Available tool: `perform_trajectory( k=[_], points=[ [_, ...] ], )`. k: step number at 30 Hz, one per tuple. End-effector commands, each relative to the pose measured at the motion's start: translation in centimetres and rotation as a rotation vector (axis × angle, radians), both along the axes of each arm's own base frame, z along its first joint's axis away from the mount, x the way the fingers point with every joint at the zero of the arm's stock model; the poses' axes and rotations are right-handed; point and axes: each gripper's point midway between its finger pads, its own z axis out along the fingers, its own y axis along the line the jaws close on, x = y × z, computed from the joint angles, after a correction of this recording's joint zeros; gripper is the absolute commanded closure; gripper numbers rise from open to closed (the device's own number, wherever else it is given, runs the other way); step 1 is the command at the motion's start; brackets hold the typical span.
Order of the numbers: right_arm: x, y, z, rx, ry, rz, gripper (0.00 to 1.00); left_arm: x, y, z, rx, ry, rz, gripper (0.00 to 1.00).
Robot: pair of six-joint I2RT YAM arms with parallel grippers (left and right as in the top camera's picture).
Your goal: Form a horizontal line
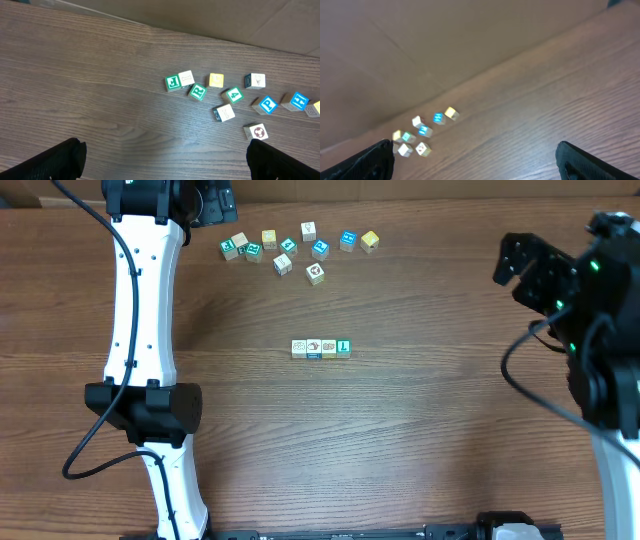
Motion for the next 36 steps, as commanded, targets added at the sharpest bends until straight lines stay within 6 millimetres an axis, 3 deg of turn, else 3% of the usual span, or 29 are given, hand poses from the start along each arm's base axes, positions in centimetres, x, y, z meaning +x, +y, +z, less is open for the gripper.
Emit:
perform_trajectory(
  k=[1, 9, 36],
  points=[
    [-1.8, -0.3, 1.9, -0.006, -0.059, -0.009, 0.00, 0.0, -0.2, 0.4, 0.011, -0.009, -0.012, 0.00],
    [-3.5, -0.3, 3.8, -0.005, -0.121, -0.009, 0.00, 0.0, -0.3, 0.4, 0.011, -0.009, -0.012, 0.00],
    [-3.6, -0.3, 3.7, -0.005, -0.118, -0.009, 0.00, 0.0, -0.2, 0.4, 0.011, -0.008, -0.012, 0.00]
  ],
)
